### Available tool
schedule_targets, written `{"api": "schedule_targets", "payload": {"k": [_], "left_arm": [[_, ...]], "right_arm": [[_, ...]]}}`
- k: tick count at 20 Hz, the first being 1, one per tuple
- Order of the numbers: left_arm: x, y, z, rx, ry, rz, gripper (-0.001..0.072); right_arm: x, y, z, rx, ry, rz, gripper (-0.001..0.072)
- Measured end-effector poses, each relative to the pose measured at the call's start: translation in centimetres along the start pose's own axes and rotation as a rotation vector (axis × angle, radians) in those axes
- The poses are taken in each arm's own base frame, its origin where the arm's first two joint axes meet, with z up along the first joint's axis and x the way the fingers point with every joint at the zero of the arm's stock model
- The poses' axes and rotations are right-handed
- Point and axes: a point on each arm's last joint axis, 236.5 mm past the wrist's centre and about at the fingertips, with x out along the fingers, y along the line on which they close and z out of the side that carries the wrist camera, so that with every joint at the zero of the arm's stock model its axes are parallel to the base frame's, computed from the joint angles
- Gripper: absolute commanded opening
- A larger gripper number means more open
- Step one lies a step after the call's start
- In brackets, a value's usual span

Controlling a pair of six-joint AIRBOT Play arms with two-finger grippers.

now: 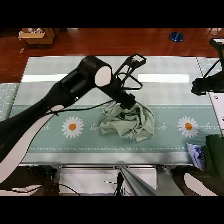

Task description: Fold the shirts.

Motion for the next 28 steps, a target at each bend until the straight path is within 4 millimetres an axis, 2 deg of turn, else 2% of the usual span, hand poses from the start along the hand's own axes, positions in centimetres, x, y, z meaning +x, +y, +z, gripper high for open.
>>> {"api": "schedule_targets", "payload": {"k": [1,2,4,6,7,9,10,12,13,16,18,19,25,28], "left_arm": [[-1.3,1.4,0.7,-0.007,-0.027,0.022,0.0521],[-2.7,3.1,0.5,-0.026,-0.025,0.047,0.0521],[-6.4,7.5,0.0,-0.087,-0.047,0.112,0.0520],[-9.2,11.6,-2.8,-0.183,-0.021,0.156,0.0520],[-10.1,13.0,-4.6,-0.233,-0.014,0.153,0.0520],[-9.7,13.8,-9.5,-0.335,0.057,0.086,0.0521],[-9.0,13.6,-11.6,-0.380,0.080,0.042,0.0521],[-6.3,11.7,-16.1,-0.467,0.145,-0.083,0.0574],[-5.0,10.6,-17.7,-0.501,0.163,-0.140,0.0614],[-1.5,7.7,-20.9,-0.576,0.189,-0.253,0.0621],[0.3,6.4,-21.9,-0.598,0.197,-0.288,0.0631],[1.1,5.7,-22.1,-0.601,0.201,-0.304,0.0701],[5.8,2.5,-22.7,-0.605,0.251,-0.355,0.0703],[7.1,1.2,-23.1,-0.627,0.289,-0.389,0.0703]], "right_arm": [[0.0,0.0,0.0,0.000,0.000,0.001,0.0528],[0.0,0.0,0.0,0.000,0.000,0.001,0.0555],[0.0,0.2,0.0,-0.003,0.000,0.009,0.0557],[0.0,0.5,0.0,-0.010,-0.001,0.022,0.0610],[-0.1,0.7,0.0,-0.013,-0.002,0.031,0.0610],[-0.1,1.0,0.1,-0.019,-0.004,0.044,0.0610],[-0.1,1.3,0.1,-0.022,-0.006,0.054,0.0611],[-0.1,2.1,0.3,-0.031,-0.015,0.087,0.0611],[-0.2,2.4,0.4,-0.037,-0.020,0.101,0.0611],[-0.3,3.4,0.7,-0.051,-0.035,0.144,0.0611],[-0.4,3.8,0.9,-0.055,-0.042,0.162,0.0610],[-0.4,4.0,0.9,-0.057,-0.043,0.168,0.0611],[0.0,5.3,1.1,-0.054,-0.036,0.225,0.0610],[0.2,5.8,1.1,-0.050,-0.030,0.247,0.0610]]}}
